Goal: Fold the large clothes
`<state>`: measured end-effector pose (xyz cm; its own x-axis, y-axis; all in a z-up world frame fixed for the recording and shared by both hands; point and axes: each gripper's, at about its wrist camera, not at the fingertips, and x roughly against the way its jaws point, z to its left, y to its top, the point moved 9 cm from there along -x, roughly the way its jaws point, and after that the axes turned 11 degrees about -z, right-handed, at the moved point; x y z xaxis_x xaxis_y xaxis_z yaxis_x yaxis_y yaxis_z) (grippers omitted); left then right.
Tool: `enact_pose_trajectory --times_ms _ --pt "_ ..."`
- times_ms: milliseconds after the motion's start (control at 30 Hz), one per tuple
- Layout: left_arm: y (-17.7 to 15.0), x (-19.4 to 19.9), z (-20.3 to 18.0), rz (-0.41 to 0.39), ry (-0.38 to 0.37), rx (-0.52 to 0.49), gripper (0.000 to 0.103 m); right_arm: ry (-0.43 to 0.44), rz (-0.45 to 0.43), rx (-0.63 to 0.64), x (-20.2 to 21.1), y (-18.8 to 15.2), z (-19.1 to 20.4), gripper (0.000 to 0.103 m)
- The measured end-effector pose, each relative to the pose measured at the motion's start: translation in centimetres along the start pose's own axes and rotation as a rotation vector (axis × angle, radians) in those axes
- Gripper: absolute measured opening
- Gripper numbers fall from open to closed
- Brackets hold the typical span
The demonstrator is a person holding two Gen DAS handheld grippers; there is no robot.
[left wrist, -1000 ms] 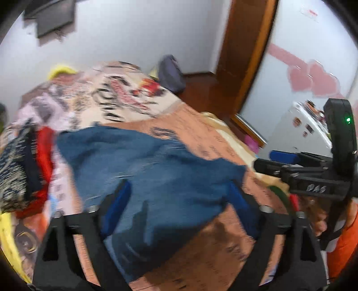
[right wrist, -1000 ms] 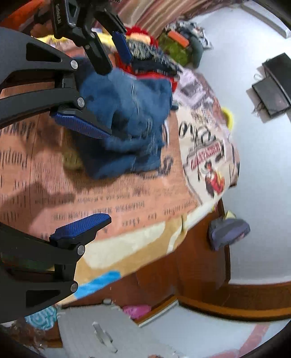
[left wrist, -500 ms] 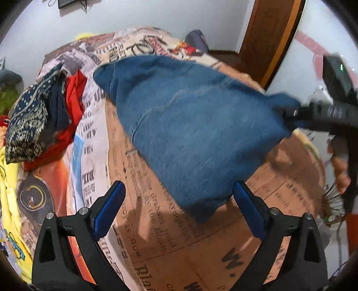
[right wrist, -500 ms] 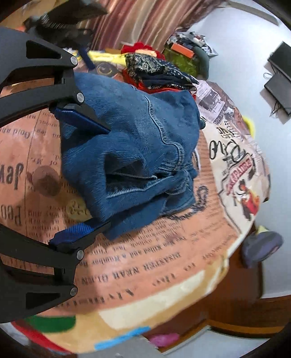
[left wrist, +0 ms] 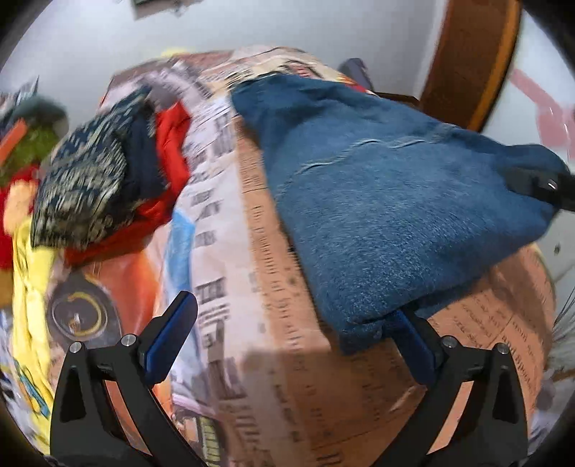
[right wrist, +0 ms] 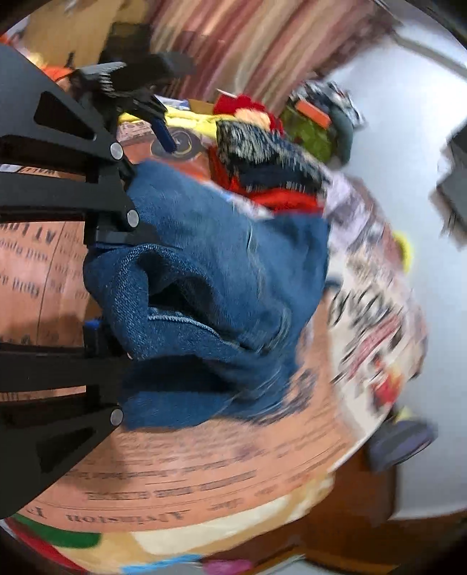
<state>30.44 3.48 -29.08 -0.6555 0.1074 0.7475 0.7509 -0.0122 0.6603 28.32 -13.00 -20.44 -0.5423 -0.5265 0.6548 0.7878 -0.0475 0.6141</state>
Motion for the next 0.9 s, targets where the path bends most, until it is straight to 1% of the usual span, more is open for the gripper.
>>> enact_pose_trajectory --times_ms 33,100,167,233,300,367,433,467,500,567,600,633,667,767,800,867,900 --pt "-0.1 0.1 0.3 0.006 -0.016 0.022 0.103 -0.013 -0.028 0.041 0.3 0.4 0.9 0.021" --pt "-0.2 0.4 0.7 0.011 -0.027 0.051 0.103 -0.024 -0.078 0.079 0.9 1.2 2.0 0.021" --pt "-0.2 0.6 0.4 0.003 -0.024 0.038 0.103 -0.013 -0.107 0.082 1.4 1.9 2.5 0.02" --pt "-0.2 0.6 -0.1 -0.005 -0.027 0.021 0.103 -0.023 -0.13 0.091 1.9 2.3 2.1 0.02" --pt "-0.4 0.5 -0.2 0.0 -0.041 0.029 0.103 -0.047 -0.125 0.096 1.7 1.9 1.0 0.02" --pt "-0.6 0.1 -0.5 0.014 -0.06 0.042 0.103 -0.074 -0.087 0.082 0.9 0.8 -0.9 0.02" --pt "-1.0 -0.2 -0.8 0.029 -0.075 0.043 0.103 -0.104 -0.022 0.051 -0.7 -1.2 -3.5 0.02" --pt "-1.2 -0.3 -1.1 0.036 -0.074 0.032 0.103 -0.111 0.003 0.047 -1.2 -2.0 -4.2 0.022" --pt "-1.4 -0.3 -1.1 0.039 -0.061 0.017 0.103 -0.126 0.016 0.051 -1.6 -2.8 -5.1 0.026" --pt "-1.7 -0.2 -1.2 0.045 -0.024 -0.031 0.103 -0.147 0.01 0.074 -1.4 -3.4 -5.7 0.044" --pt "-1.8 0.1 -1.1 0.044 -0.009 -0.042 0.103 -0.161 0.003 0.088 -1.0 -3.2 -5.9 0.049" --pt "-1.8 0.3 -0.9 0.044 -0.003 -0.043 0.103 -0.174 -0.001 0.099 -0.5 -3.0 -6.0 0.056" --pt "-1.7 0.7 -0.7 0.043 -0.002 -0.04 0.103 -0.182 -0.003 0.109 -0.1 -2.7 -6.1 0.059" --pt "-0.7 2.0 -0.1 0.019 0.0 -0.031 0.103 -0.191 0.001 0.134 0.9 -1.7 -6.4 0.059" --pt "-0.3 2.4 0.1 0.004 0.003 -0.033 0.103 -0.19 0.0 0.139 1.3 -1.3 -6.4 0.059" --pt "1.6 3.7 0.4 -0.05 0.029 -0.039 0.103 -0.186 -0.013 0.147 1.7 -0.1 -6.2 0.059" --pt "2.5 4.2 0.5 -0.073 0.025 -0.041 0.103 -0.188 -0.022 0.155 1.9 0.2 -6.1 0.059"
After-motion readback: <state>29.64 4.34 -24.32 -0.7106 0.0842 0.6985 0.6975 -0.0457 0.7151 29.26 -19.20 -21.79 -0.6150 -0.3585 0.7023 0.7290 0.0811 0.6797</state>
